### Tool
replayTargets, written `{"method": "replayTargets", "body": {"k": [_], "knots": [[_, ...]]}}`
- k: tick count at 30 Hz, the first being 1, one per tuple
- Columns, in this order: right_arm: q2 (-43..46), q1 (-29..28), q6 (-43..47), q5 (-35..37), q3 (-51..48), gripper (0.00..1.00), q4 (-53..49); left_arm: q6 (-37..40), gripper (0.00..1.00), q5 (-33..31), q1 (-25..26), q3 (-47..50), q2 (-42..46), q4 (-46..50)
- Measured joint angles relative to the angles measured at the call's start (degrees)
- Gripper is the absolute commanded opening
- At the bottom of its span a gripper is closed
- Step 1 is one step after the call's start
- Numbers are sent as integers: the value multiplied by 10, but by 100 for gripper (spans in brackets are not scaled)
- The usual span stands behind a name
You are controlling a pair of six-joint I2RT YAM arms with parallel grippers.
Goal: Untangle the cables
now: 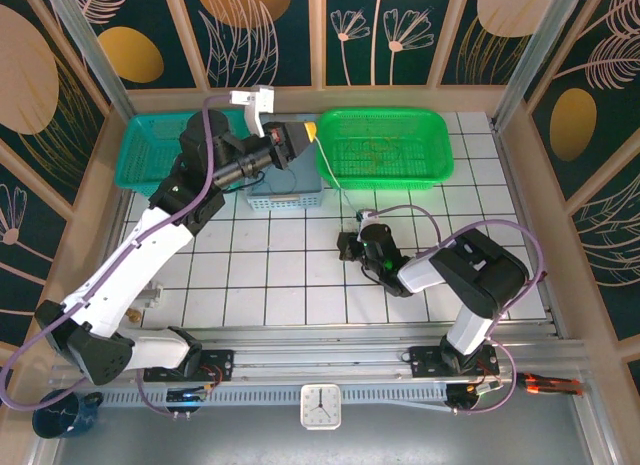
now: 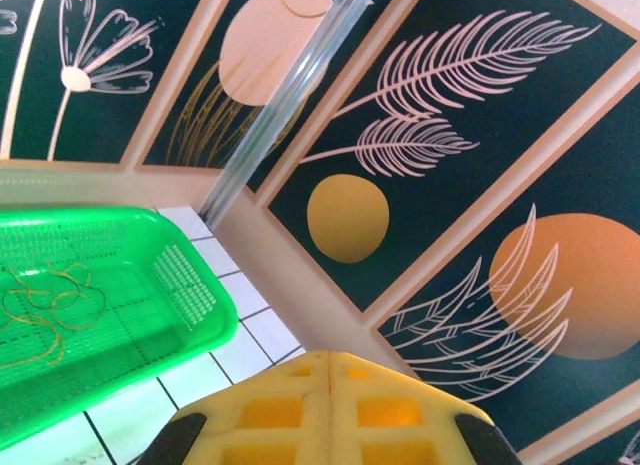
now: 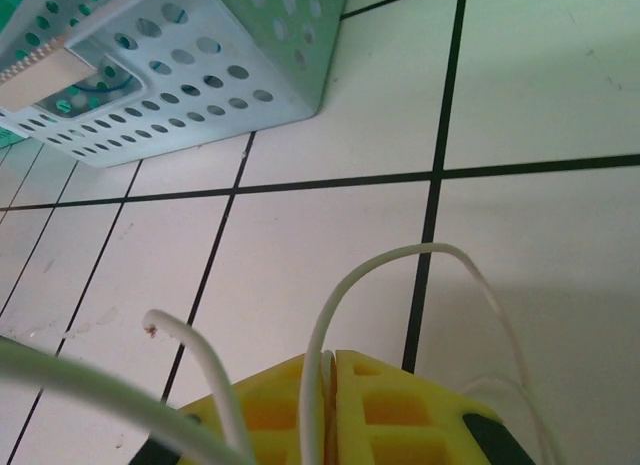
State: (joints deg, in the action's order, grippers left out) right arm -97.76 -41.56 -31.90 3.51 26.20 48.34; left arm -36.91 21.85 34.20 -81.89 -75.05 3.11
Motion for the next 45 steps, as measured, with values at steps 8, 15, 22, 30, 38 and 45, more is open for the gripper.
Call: {"method": "replayTargets", "body": {"k": [8,15,22,30,38,45], "knots": [[-9,0,-4,0,-5,0,9,30,0,-31,0,-26,1,34],[-13,0,-15,-1,-8,0,26,50,0,-56,0,-50,9,57],[-13,-2,-17,-8,-8,12,28,52,0,-52,0,-51,10,61],[10,-13,-16,-23,-7,31,-2,50,0,-21,0,-51,9,52],[69,-18,3,-33,11,52,-52,43,0,-4,0,-51,5,35],[102,-21,29,-56,27,69,-95,40,0,-1,0,-45,5,30]]}}
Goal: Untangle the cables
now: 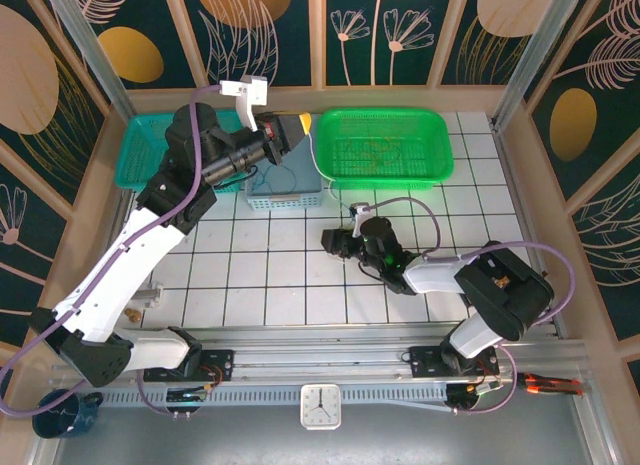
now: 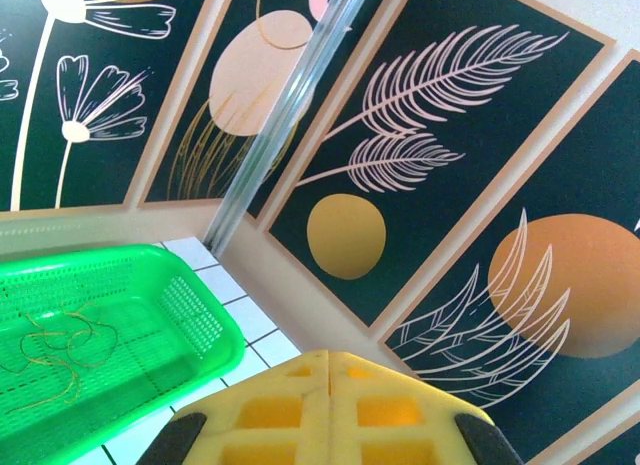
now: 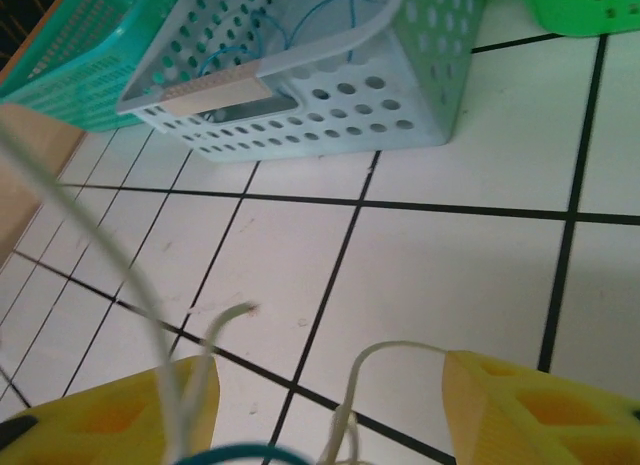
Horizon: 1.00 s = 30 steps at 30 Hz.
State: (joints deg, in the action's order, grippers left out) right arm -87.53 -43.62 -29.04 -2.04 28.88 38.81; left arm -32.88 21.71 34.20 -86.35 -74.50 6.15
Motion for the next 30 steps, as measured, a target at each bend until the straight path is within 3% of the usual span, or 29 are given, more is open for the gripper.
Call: {"method": "replayTargets", "body": {"k": [2,3,5,22,30], "knots": [[8,0,7,-9,2,79,-9,-2,0,0,0,3,0,0],[13,0,11,-11,3,94,-14,-2,0,2,0,5,0,-2],[23,0,17,-16,5,99,-23,-4,0,2,0,8,0,-3],[124,-3,78,-19,41,98,-107,-8,0,-1,0,26,0,-17],[68,8,70,-21,26,81,-84,-8,0,-9,0,26,0,-17]]}}
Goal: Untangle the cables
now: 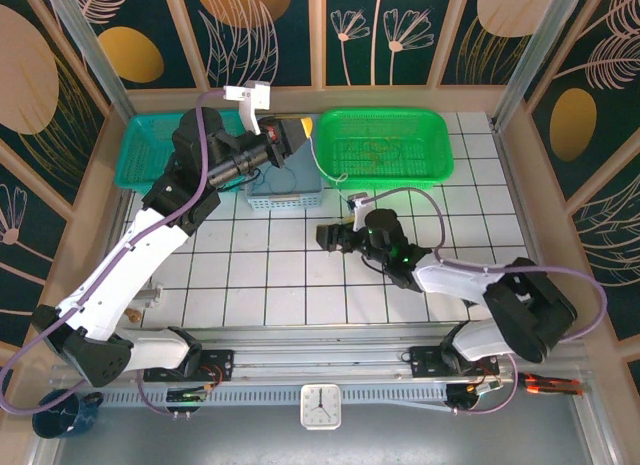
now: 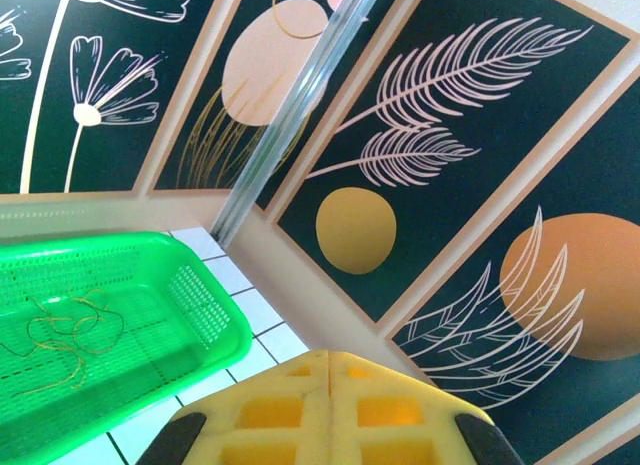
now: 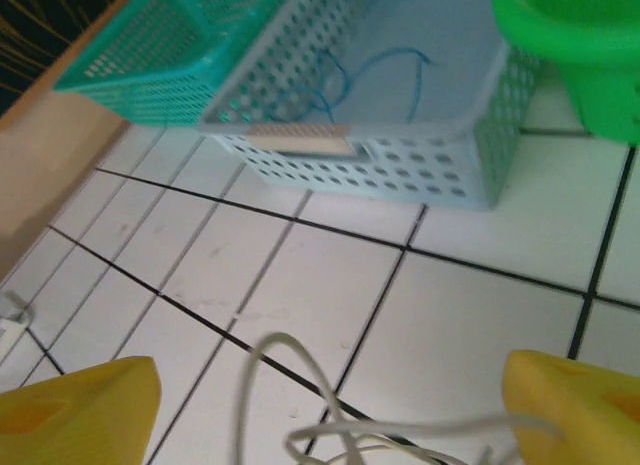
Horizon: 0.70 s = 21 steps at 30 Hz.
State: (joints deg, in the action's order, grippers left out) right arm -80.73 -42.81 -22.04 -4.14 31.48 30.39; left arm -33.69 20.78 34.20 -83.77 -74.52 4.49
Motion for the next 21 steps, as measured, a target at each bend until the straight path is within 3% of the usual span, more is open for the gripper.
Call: {"method": "replayTargets", "body": {"k": [4,14,21], "knots": [[-56,12,-15,0,-25,74,32,1,0,-5,0,-17,-4,7],[-128,15,-56,19,-51,54,103,42,0,-44,0,-181,-51,57],[-138,15,-70,28,-71,52,128,72,0,-50,0,-301,-99,91]]}}
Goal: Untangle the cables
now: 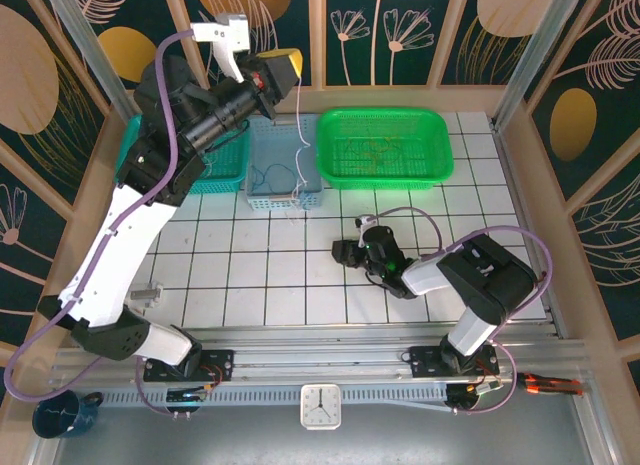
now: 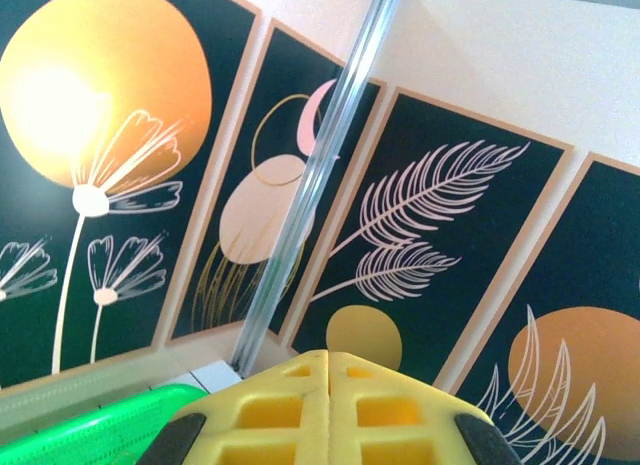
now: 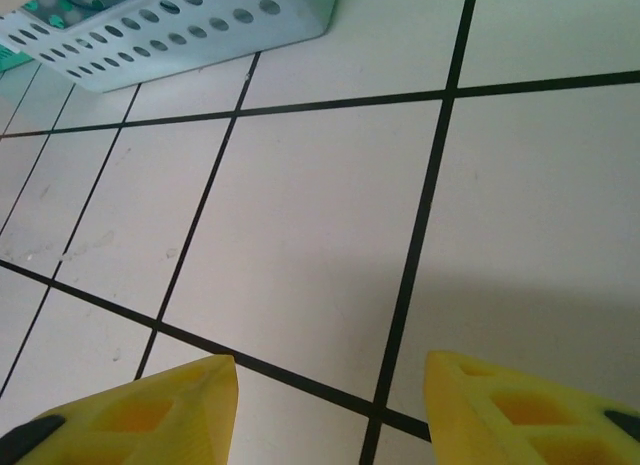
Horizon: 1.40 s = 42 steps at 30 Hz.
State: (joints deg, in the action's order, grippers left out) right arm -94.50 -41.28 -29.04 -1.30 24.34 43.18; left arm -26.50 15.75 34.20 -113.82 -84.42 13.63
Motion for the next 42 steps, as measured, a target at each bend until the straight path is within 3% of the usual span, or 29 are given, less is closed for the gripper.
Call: {"method": "replayTargets", "body": {"k": [7,19,26,33,42], "knots": [[35,0,0,0,-4,56,-12,13,0,0,0,-15,-11,22],[259,0,62,11,86,62,-158,6,0,6,0,85,-3,10],[332,0,97,19,118,62,-201,-21,0,32,0,134,3,-28],[322,0,123,15,169,63,-207,-41,0,53,0,165,10,-59],[220,0,153,6,252,63,-189,-56,0,71,0,173,12,-76]]}}
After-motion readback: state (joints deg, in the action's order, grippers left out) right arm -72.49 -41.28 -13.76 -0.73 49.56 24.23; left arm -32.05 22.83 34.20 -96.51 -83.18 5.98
